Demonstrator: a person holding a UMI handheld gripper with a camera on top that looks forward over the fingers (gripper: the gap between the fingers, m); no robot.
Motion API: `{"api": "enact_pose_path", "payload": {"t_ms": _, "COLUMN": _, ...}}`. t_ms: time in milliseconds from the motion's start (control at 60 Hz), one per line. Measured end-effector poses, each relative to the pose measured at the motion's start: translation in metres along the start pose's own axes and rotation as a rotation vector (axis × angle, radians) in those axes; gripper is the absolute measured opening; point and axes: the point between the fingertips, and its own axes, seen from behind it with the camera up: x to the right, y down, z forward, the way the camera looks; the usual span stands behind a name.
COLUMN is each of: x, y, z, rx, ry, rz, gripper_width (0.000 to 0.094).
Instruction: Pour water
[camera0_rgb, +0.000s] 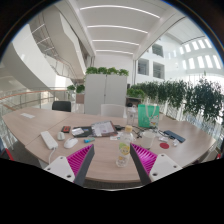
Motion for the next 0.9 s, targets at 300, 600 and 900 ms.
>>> {"api": "enact_pose_path", "payload": {"t_ms": 300, "x": 0.057, "y": 0.067, "z": 0.185, "rx": -0.011, "ry": 0.033, "rz": 0.047, "gripper_width": 0.0798}}
{"api": "enact_pose_path", "payload": {"t_ms": 600, "x": 0.06, "y": 0.08, "z": 0.261, "rx": 0.058, "ry": 0.005, "rz": 0.02, "gripper_width": 0.0507}}
{"api": "enact_pose_path", "payload": {"t_ms": 900, "x": 0.039, "y": 0.079, "z": 0.285, "rx": -0.122, "ry": -0.103, "rz": 0.145, "gripper_width": 0.0355}}
